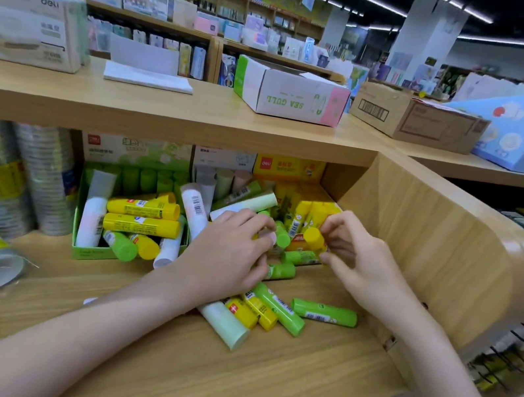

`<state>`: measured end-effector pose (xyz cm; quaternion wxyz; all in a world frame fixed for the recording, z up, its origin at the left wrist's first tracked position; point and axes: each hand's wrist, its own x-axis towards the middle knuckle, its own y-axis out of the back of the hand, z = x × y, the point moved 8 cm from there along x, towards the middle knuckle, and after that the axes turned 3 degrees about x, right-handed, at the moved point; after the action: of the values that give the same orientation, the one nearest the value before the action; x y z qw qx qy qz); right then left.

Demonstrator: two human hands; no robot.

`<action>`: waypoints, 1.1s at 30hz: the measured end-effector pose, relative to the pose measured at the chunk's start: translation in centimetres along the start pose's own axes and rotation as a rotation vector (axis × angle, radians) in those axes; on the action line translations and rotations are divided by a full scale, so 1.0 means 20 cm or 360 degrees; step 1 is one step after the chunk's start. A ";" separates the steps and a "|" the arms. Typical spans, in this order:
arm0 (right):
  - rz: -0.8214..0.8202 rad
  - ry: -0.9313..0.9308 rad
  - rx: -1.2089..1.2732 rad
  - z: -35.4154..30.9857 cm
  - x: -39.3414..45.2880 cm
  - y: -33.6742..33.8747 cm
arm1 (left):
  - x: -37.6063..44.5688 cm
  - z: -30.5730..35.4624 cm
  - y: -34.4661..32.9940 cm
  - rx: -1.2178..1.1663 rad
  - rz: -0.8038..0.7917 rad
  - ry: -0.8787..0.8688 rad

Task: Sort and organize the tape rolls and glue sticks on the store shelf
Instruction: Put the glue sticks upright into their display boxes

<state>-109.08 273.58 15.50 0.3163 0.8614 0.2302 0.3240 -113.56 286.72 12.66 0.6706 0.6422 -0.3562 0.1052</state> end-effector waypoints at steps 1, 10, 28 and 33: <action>0.0048 0.0011 0.0046 0.00 0.00 0.00 | 0.00 0.00 0.00 0.0001 0.0000 0.0001; 0.0662 0.0194 0.0112 -0.03 0.12 0.07 | 0.00 -0.01 -0.02 0.0027 0.0002 0.0012; 0.0366 0.0333 -0.0833 0.03 0.24 -0.04 | 0.00 0.00 0.00 0.0022 0.0004 0.0002; 0.0323 0.0221 -0.0830 0.06 0.21 -0.02 | 0.00 -0.01 0.00 0.0007 0.0000 0.0012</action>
<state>-105.49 276.02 16.27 0.4766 0.7453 0.0730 0.4605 -113.54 286.84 12.54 0.6705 0.6432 -0.3535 0.1084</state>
